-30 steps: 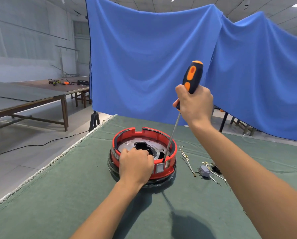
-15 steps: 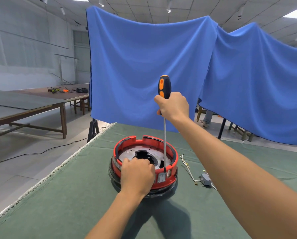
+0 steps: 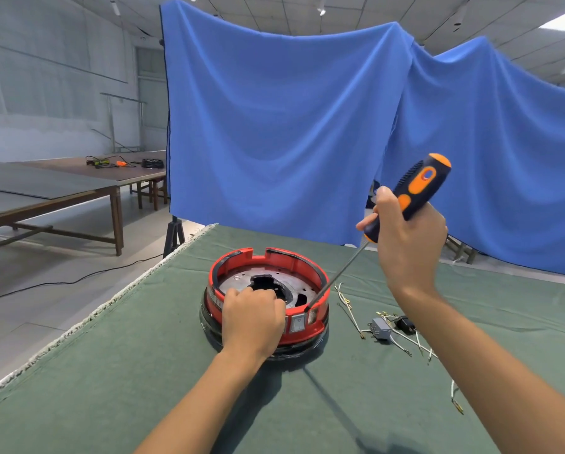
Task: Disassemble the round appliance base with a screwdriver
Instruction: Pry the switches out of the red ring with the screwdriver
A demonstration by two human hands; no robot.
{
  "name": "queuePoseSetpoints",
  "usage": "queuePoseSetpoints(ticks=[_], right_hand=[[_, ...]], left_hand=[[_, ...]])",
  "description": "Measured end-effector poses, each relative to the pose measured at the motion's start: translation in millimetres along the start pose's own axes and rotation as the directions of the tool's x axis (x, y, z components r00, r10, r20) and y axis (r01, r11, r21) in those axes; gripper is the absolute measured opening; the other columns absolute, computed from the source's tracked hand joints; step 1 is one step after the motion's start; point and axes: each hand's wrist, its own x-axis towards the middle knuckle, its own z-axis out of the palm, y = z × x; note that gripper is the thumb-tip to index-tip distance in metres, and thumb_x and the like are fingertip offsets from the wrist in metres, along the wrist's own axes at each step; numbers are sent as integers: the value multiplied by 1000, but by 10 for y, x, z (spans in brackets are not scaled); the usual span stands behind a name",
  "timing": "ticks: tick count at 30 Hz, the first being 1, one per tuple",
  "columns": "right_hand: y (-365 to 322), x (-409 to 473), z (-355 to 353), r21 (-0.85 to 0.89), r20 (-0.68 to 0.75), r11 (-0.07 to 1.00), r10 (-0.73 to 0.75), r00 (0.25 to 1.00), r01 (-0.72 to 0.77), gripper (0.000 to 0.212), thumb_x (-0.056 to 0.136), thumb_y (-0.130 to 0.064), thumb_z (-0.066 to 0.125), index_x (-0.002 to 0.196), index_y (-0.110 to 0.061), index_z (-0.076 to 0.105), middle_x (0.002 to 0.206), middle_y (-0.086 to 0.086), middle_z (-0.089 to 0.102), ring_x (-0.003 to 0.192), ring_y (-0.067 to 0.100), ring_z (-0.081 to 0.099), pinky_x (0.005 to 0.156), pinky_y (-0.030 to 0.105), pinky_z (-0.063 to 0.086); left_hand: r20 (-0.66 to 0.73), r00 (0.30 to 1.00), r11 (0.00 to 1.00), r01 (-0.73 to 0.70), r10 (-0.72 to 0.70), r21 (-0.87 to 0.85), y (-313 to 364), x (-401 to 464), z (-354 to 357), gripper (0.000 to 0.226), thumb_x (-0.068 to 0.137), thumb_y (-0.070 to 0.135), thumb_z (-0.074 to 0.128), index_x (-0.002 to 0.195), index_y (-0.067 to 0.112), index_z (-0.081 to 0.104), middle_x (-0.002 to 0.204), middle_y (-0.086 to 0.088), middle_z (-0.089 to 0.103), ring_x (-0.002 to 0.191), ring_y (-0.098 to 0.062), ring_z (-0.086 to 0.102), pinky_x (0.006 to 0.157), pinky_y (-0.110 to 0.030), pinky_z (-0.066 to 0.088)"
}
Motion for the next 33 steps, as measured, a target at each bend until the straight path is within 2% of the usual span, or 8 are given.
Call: queuePoseSetpoints(ticks=[5,9,12,17,22,24,28,33], right_hand=[[-33,-42,36,12,9,1000,-26,1000,26,31,83,-30,54,58,-14,48,47,-4,62,47,10,61,54,22,49],[-49,-7,116,-8,54,999,-46,997,46,30,82,-29,53,60,-11,50,50,-3,64,44,7,58,49,15,45],[-39,93,227,-71,78,997,-34,996,40,32,79,-31,51,60,-5,52,48,-1,62,44,8,58,51,19,46],[-17,316,532,-222,194,975,31,981,13,32,80,-30,51,53,-15,43,46,3,62,37,4,52,47,24,43],[12,448,995,-380,381,924,122,916,35,24,81,-29,54,64,-12,50,62,13,68,52,17,63,52,27,44],[38,436,1164,-435,438,899,158,885,55,22,81,-30,55,68,-13,48,63,11,68,50,17,58,49,27,42],[95,408,1349,-468,510,879,184,840,91,20,80,-27,54,69,-12,46,62,9,67,44,12,49,44,22,37],[93,407,1355,-452,571,888,218,791,82,22,81,-25,54,66,-13,43,53,6,64,43,11,49,43,21,35]], left_hand=[[-12,1000,1000,-1,1,-13,-2,-6,6,35,81,31,19,61,20,46,70,1,62,65,-17,43,75,-32,30],[-21,1000,999,-2,1,-37,-9,-4,-2,33,80,30,21,58,20,44,65,1,59,62,-17,40,73,-33,29],[-27,1000,998,-2,0,-64,-7,0,1,33,79,29,22,57,20,44,65,0,60,62,-18,40,74,-33,31],[-11,1000,999,5,-6,-41,-5,-7,2,34,79,29,20,58,20,46,67,1,60,66,-19,48,77,-32,32],[-22,1000,999,1,-2,-40,-21,-11,6,36,89,27,27,63,20,50,70,1,62,63,-18,38,78,-30,30],[-41,999,997,-7,4,-78,-28,-13,-5,35,90,25,35,66,19,60,69,0,64,61,-20,36,77,-32,32],[-98,994,995,-59,51,-83,-14,-20,-29,33,81,24,37,56,17,57,57,-3,62,54,-25,46,68,-33,38],[14,999,997,-37,38,-65,-31,-11,-49,46,84,33,19,75,21,62,76,1,67,70,-20,52,80,-31,33]])
